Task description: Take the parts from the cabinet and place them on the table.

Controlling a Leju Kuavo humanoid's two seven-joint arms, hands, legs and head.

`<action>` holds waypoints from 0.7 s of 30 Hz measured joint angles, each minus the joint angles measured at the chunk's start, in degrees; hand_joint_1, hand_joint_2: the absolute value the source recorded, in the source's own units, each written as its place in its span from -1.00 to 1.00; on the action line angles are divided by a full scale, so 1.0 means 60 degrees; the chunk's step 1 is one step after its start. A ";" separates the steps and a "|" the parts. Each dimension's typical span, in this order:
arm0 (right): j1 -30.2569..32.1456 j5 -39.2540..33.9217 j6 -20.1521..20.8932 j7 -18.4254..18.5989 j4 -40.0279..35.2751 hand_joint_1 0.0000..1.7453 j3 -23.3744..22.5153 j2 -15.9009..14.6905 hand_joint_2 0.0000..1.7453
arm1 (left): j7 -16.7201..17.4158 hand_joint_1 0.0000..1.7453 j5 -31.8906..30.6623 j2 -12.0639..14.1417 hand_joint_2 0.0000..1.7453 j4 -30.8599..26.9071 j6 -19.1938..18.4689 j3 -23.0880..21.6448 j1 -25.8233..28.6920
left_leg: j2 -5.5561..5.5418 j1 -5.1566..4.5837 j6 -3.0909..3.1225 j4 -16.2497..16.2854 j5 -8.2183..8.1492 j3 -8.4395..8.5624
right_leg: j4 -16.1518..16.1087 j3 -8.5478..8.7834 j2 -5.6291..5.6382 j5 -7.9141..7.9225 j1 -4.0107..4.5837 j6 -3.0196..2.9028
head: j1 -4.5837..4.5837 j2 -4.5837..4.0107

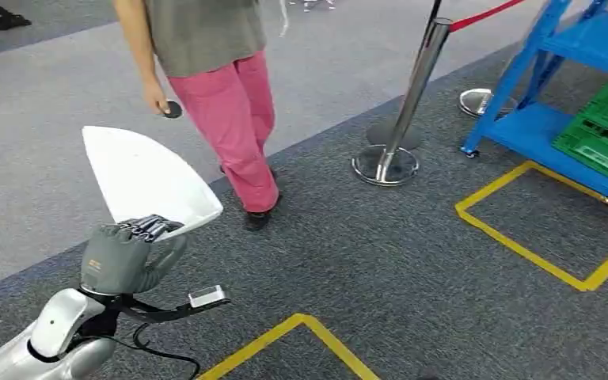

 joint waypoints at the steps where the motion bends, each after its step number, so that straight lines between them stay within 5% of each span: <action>1: -0.0014 0.0007 -0.0007 0.0000 -0.0029 -1.00 0.0000 0.0000 -1.00 | 0.0000 1.00 0.0000 0.0007 1.00 0.0000 0.0000 0.0000 0.0017 | -0.0130 -0.0015 0.0066 -0.0030 0.0020 -0.0004 | -0.0030 0.0059 -0.0129 -0.0014 -0.0012 0.0060 | -0.0018 0.0000; 2: -0.0025 0.0015 -0.0004 0.0015 -0.0047 -1.00 0.0007 -0.0004 -1.00 | 0.0000 1.00 0.0000 0.0011 1.00 -0.0004 0.0004 0.0004 0.0036 | -0.0238 0.0065 0.0165 -0.0112 0.0071 0.0061 | 0.0019 -0.0021 0.0097 -0.0132 -0.0077 0.0152 | -0.0004 0.0000; 3: -0.0026 0.0029 -0.0007 0.0018 -0.0051 -1.00 0.0011 -0.0004 -1.00 | 0.0004 1.00 0.0000 0.0011 1.00 -0.0007 0.0015 0.0011 0.0017 | -0.0321 0.0063 0.0203 -0.0115 0.0063 0.0065 | 0.0294 -0.0087 0.0692 -0.0340 -0.0093 0.0155 | 0.0026 0.0000; 4: -0.0004 0.0033 -0.0007 -0.0011 -0.0047 -1.00 0.0015 -0.0007 -1.00 | 0.0004 1.00 0.0000 0.0007 1.00 -0.0007 0.0015 0.0011 0.0005 | -0.0436 0.0058 0.0271 -0.0112 0.0067 0.0055 | 0.1004 -0.0417 0.1034 -0.0715 -0.0090 0.0140 | 0.0062 0.0000; 6: 0.0032 0.0033 -0.0007 -0.0015 -0.0044 -1.00 0.0015 -0.0029 -1.00 | 0.0004 1.00 -0.0003 0.0007 1.00 -0.0004 0.0011 0.0000 0.0024 | -0.0673 0.0027 0.0311 -0.0110 0.0054 0.0044 | 0.2600 -0.1280 0.1197 -0.1313 -0.0073 0.0125 | 0.0073 0.0000; 7: 0.0054 0.0029 -0.0007 0.0029 -0.0036 -1.00 0.0015 -0.0033 -1.00 | 0.0007 1.00 -0.0007 0.0007 1.00 -0.0004 0.0004 -0.0004 0.0043 | -0.0802 0.0013 0.0318 -0.0108 0.0052 0.0051 | 0.3065 -0.1590 0.1197 -0.1376 -0.0067 0.0115 | 0.0084 0.0000; 8: 0.0062 0.0022 0.0000 0.0029 -0.0018 -1.00 0.0018 -0.0033 -1.00 | 0.0015 1.00 -0.0011 0.0007 1.00 0.0000 0.0004 -0.0004 0.0071 | -0.0937 0.0002 0.0323 -0.0107 0.0049 0.0068 | 0.3056 -0.1694 0.1199 -0.1173 -0.0060 0.0095 | 0.0080 0.0000; 10: 0.0058 -0.0004 0.0040 0.0029 -0.0015 -1.00 0.0033 -0.0033 -1.00 | 0.0015 1.00 -0.0040 -0.0007 1.00 0.0000 0.0004 -0.0007 0.0079 | -0.1233 -0.0002 0.0312 -0.0100 0.0040 0.0117 | 0.1800 -0.1280 0.1289 -0.0207 -0.0053 0.0024 | 0.0080 0.0000; 11: 0.0054 -0.0004 0.0055 0.0029 -0.0015 -1.00 0.0036 -0.0033 -1.00 | 0.0015 1.00 -0.0047 -0.0007 1.00 0.0000 0.0000 -0.0007 0.0071 | -0.1362 -0.0001 0.0291 -0.0099 0.0026 0.0152 | 0.0894 -0.0909 0.1494 0.0297 -0.0054 -0.0027 | 0.0084 0.0000; 12: 0.0048 -0.0004 0.0066 0.0029 -0.0007 -1.00 0.0040 -0.0044 -1.00 | 0.0018 1.00 -0.0055 -0.0007 1.00 0.0000 0.0000 -0.0007 0.0070 | -0.1451 0.0014 0.0265 -0.0096 0.0013 0.0144 | 0.0387 -0.0714 0.1962 0.0407 -0.0071 -0.0066 | 0.0080 0.0000; 13: 0.0061 -0.0018 0.0073 0.0022 -0.0004 -1.00 0.0040 -0.0051 -1.00 | 0.0022 1.00 -0.0055 -0.0004 1.00 0.0000 0.0000 -0.0007 0.0055 | -0.1594 -0.0034 0.0224 -0.0027 -0.0003 0.0092 | 0.0139 -0.0583 0.2017 0.0335 -0.0124 -0.0067 | 0.0076 0.0000; 16: 0.0025 -0.0011 0.0098 0.0062 0.0022 -1.00 0.0044 -0.0058 -1.00 | 0.0029 1.00 -0.0073 0.0004 1.00 0.0004 0.0004 -0.0004 0.0119 | -0.1899 0.0081 0.0034 -0.0085 0.0097 -0.0011 | 0.0163 -0.0505 0.1740 0.0328 -0.0024 -0.0115 | 0.0076 0.0000; 17: 0.0013 -0.0004 0.0102 0.0098 0.0015 -1.00 0.0044 -0.0055 -1.00 | 0.0051 1.00 -0.0077 0.0015 1.00 0.0004 0.0000 0.0000 0.0121 | -0.1876 0.0069 -0.0008 -0.0044 0.0053 -0.0024 | 0.0055 -0.0454 0.1607 0.0387 -0.0095 -0.0205 | 0.0069 0.0000; 19: 0.0005 0.0015 0.0087 0.0124 0.0007 -1.00 0.0044 -0.0058 -1.00 | 0.0106 1.00 -0.0102 0.0029 1.00 0.0004 -0.0044 0.0007 0.0055 | -0.0872 0.0012 -0.0104 0.0513 -0.0347 -0.0251 | 0.0002 -0.0364 0.1387 0.0381 -0.0072 -0.0261 | -0.0008 0.0000; 21: 0.0035 0.0040 0.0044 0.0124 0.0007 -1.00 0.0044 -0.0058 -1.00 | 0.0153 1.00 -0.0109 0.0015 1.00 0.0004 -0.0142 0.0000 0.0017 | -0.0632 0.0093 -0.0195 0.1917 -0.1011 -0.0953 | 0.0005 -0.0333 0.1094 0.0337 -0.0044 -0.0327 | -0.0004 0.0000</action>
